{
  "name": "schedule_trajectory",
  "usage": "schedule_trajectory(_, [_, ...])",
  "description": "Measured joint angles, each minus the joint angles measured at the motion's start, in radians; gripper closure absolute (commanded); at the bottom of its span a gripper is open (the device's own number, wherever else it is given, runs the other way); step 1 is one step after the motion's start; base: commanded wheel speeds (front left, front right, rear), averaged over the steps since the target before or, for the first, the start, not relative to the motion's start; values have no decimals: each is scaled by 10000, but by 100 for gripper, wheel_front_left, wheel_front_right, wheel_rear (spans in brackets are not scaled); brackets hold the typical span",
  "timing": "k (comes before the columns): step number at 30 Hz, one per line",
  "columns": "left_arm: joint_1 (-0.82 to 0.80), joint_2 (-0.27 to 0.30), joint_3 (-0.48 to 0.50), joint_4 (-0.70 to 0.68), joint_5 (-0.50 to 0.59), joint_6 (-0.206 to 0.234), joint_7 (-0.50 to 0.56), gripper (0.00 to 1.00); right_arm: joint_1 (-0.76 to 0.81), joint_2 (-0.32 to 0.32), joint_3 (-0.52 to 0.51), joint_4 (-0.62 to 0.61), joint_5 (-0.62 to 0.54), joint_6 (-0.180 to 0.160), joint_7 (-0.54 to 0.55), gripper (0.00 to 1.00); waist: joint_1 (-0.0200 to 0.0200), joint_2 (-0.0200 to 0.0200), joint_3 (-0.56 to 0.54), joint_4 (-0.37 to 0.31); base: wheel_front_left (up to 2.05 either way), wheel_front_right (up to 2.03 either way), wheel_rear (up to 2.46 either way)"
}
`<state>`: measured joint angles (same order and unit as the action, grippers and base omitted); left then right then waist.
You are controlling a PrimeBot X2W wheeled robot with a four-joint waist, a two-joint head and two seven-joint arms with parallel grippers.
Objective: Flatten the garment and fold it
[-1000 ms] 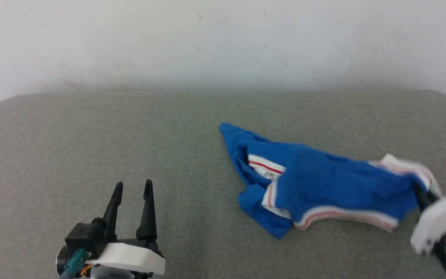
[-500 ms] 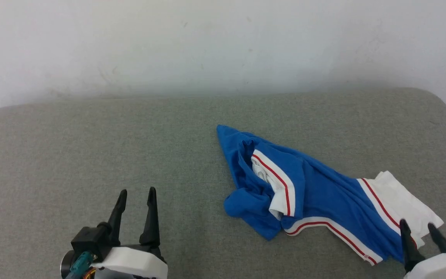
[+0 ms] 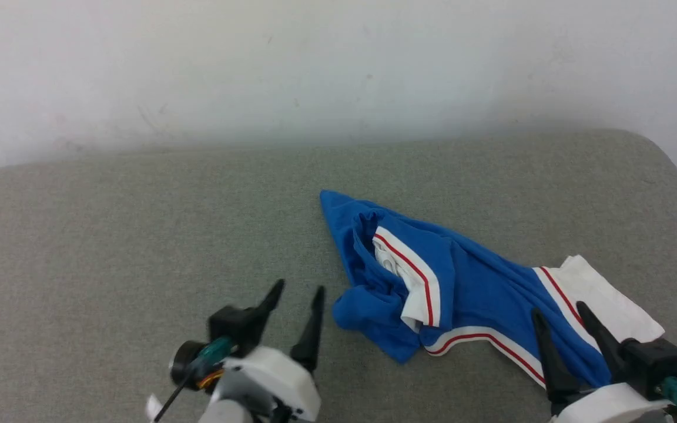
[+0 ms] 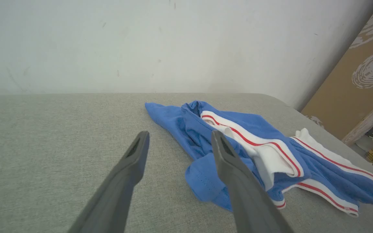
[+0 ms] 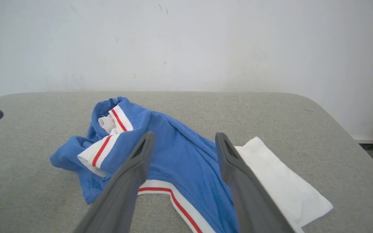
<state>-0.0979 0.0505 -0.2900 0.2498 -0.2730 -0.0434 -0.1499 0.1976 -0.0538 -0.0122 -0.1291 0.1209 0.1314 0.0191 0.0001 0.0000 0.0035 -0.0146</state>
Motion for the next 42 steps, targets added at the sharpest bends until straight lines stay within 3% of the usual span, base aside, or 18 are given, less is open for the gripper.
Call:
schedule_trajectory(12, [-2732, -4, -2121, 2564, -380, -410, 3377, 0, -168, 6, 897, -723, -81, 0, 23, 0, 1, 0, 730, -457, 0, 0, 0])
schedule_trajectory(20, [-4003, 128, -3634, 4084, -221, -719, 5545, 0, -378, 6, 905, -621, 54, 0, -148, 0, -1, 0, 1077, -811, 0, 0, 0])
schedule_trajectory(21, [-4149, 173, -3848, 4149, -265, -736, 5737, 4, -399, 6, 853, -594, 79, 0, -155, 0, -1, 0, 1091, -835, 0, 0, 0])
schedule_trajectory(22, [-4265, 215, -4113, 4163, -364, -759, 5892, 68, -438, 4, 805, -571, 77, 0, -203, 0, -1, 0, 1094, -854, 0, 0, 0])
schedule_trajectory(23, [-4384, 290, -4452, 4153, -502, -763, 6013, 100, -490, 4, 765, -562, 94, 0, -211, 0, -1, 0, 1085, -859, 0, 0, 0])
schedule_trajectory(25, [-4514, 443, -4995, 4040, -915, -794, 6126, 100, -544, 4, 717, -548, 123, 0, -224, 0, 0, 0, 1044, -845, 0, 0, 0])
schedule_trajectory(28, [-4519, 909, -4872, 3764, -1576, -882, 5829, 100, -541, 6, 686, -535, 136, 0, -228, 0, 0, 0, 947, -814, 0, 0, 0])
schedule_trajectory(32, [-4363, 2130, -4144, 2826, -1766, -669, 5187, 100, -494, 6, 364, -531, 230, 0, -249, 0, 1, 0, 792, -648, 0, 0, 0])
schedule_trajectory(38, [-3544, 3954, -2945, 322, -2015, 332, 5189, 100, -361, 6, 184, -571, 339, 0, -290, 0, 0, 0, 546, -295, 0, 0, 0])
schedule_trajectory(42, [-2474, 4859, -1925, -460, -2669, 1118, 5338, 100, -336, 6, 278, -635, 408, 0, -288, 0, -1, 0, 506, -110, 0, 0, 0])
